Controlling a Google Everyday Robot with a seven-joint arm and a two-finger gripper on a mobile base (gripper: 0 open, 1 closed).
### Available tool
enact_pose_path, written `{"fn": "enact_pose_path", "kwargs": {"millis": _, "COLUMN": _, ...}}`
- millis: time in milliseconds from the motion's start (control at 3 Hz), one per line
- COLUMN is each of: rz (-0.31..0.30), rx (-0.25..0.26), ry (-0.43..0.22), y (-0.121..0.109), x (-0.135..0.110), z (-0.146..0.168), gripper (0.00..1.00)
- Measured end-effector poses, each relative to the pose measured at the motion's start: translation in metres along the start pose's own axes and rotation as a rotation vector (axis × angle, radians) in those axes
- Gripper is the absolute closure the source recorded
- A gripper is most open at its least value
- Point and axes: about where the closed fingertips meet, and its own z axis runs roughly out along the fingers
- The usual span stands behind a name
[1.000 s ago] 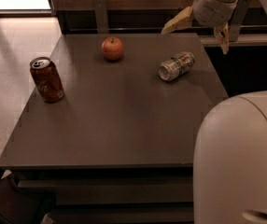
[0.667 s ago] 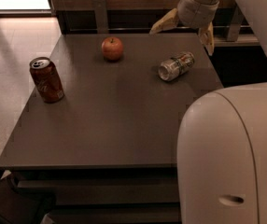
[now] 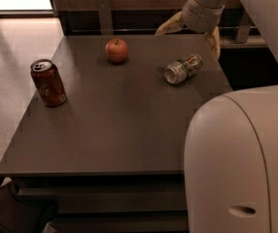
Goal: Place 7up can upright
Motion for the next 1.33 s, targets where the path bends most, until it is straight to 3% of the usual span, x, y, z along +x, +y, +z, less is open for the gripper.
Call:
{"fn": "enact_pose_path", "kwargs": {"millis": 333, "rz": 0.072, "rx": 0.014, "ry": 0.024, "y": 0.003, "x": -0.003, "z": 0.009, "gripper": 0.00}}
{"fn": "enact_pose_path", "kwargs": {"millis": 1000, "rz": 0.361, "rx": 0.096, "ry": 0.047, "y": -0.005, "x": -0.010, "z": 0.020, "gripper": 0.00}}
{"fn": "enact_pose_path", "kwargs": {"millis": 1333, "rz": 0.443, "rx": 0.112, "ry": 0.036, "y": -0.007, "x": -0.009, "z": 0.017, "gripper": 0.00}}
